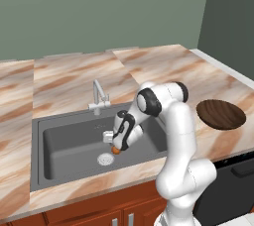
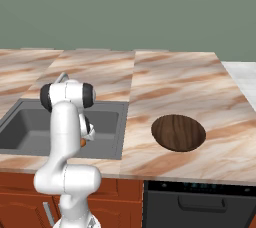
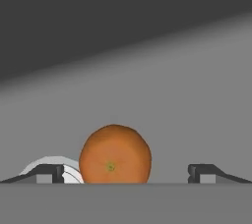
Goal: Pick the potatos from the cabinet and place them in one bowl. Pick the tangerine from the sink and place it in the other bowl.
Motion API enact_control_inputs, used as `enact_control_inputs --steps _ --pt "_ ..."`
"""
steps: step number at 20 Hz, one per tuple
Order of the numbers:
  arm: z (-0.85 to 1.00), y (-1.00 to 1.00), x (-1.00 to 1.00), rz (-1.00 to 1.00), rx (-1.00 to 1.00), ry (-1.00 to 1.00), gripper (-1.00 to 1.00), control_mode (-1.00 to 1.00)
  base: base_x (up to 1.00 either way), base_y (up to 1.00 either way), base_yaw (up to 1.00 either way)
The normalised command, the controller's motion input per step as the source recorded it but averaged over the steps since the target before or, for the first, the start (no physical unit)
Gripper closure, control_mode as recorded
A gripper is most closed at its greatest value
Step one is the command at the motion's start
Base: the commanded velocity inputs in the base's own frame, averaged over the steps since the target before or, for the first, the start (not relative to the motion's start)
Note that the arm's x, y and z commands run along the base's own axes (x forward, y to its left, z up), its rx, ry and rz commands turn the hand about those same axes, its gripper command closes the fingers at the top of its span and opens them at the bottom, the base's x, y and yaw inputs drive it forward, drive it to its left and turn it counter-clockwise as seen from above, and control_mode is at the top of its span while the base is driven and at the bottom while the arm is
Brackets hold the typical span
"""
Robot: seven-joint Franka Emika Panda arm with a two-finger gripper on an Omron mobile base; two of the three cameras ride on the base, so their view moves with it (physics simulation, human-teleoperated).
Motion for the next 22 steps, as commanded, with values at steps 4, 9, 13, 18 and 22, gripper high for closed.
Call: enact_control_inputs --steps 4,9,13,18,22 --pt "-0.06 0.01 0.19 0.00 0.00 0.03 -1.00 -1.00 0.00 0.00 0.00" --pt "-0.13 0.12 0.07 0.00 0.00 0.04 -1.00 -1.00 0.00 0.00 0.00" --pt "-0.18 0.10 0.06 0.00 0.00 0.01 -1.00 -1.00 0.00 0.00 0.00" --pt "-0.21 0.00 0.11 0.00 0.00 0.00 -1.00 -1.00 0.00 0.00 0.00" --pt "-0.12 0.00 0.00 0.00 0.00 0.00 -1.00 -1.00 0.00 0.00 0.00"
